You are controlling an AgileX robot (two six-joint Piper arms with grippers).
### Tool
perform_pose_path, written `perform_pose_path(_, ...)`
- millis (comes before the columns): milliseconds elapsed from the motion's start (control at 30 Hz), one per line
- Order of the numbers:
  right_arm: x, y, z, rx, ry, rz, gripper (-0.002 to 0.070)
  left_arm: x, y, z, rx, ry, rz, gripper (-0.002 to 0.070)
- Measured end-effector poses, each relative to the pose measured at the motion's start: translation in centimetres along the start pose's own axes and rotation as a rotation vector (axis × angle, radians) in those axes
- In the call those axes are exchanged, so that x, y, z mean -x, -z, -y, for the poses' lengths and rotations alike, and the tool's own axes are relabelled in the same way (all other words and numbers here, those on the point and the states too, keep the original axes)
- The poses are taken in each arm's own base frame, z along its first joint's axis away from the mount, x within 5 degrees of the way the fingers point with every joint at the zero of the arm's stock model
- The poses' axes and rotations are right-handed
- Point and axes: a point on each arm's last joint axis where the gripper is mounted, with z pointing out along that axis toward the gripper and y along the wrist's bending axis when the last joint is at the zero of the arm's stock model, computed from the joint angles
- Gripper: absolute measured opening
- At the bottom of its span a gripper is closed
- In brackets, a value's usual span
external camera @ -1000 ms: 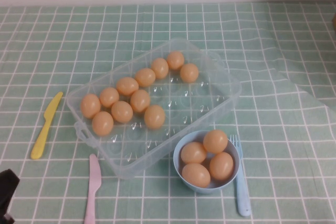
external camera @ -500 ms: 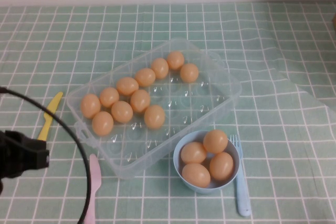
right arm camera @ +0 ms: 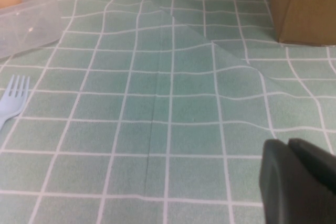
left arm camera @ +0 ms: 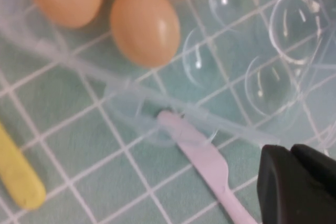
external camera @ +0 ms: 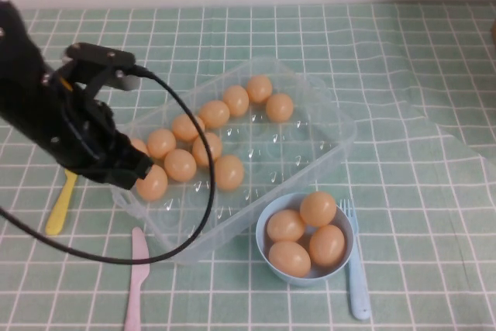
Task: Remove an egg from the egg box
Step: Pick up the egg from the plastic box
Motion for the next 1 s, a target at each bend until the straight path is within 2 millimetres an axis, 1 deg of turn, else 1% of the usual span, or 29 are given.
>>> perform_pose_path(100,0.0,0.0,0.0,0.0,0.0,0.0,-0.0017,2.0,-0.7,1.0,0.005,-0.069,-0.024,-0.0005)
perform_pose_path(200,0.0,0.0,0.0,0.0,0.0,0.0,-0.0017,3.4,-1.3,2.1,0.0,-0.11,-0.027,-0.0005)
perform_pose_path(267,0.0,0.0,0.0,0.0,0.0,0.0,-0.0017,3.9,-1.5,2.6,0.009,-0.113,-0.041,-0.0005)
perform_pose_path(467,0.0,0.0,0.0,0.0,0.0,0.0,-0.0017,4.3,-3.1,4.0,0.086,-0.155,-0.122,-0.0005)
perform_pose_path(633,0.0,0.0,0.0,0.0,0.0,0.0,-0.0017,4.4,-3.7,4.0,0.097,-0.148,-0.14,0.0006)
perform_pose_path(667,0.0,0.0,0.0,0.0,0.0,0.0,-0.0017,4.4,-3.9,3.8,0.097,-0.144,-0.144,0.0026)
perform_pose_path(733,0.0,0.0,0.0,0.0,0.0,0.0,-0.0017,4.5,-4.2,3.3,0.103,-0.132,-0.152,0.0102)
perform_pose_path(800,0.0,0.0,0.0,0.0,0.0,0.0,-0.0017,4.7,-4.4,2.8,0.112,-0.125,-0.151,0.0218)
perform_pose_path(833,0.0,0.0,0.0,0.0,0.0,0.0,-0.0017,4.8,-4.6,2.6,0.121,-0.125,-0.148,0.0254)
perform_pose_path(867,0.0,0.0,0.0,0.0,0.0,0.0,-0.0017,5.0,-4.7,2.5,0.123,-0.124,-0.135,0.032)
perform_pose_path(900,0.0,0.0,0.0,0.0,0.0,0.0,-0.0017,5.2,-4.9,2.3,0.135,-0.128,-0.128,0.036)
perform_pose_path(1000,0.0,0.0,0.0,0.0,0.0,0.0,-0.0017,5.5,-5.5,2.2,0.145,-0.133,-0.113,0.041)
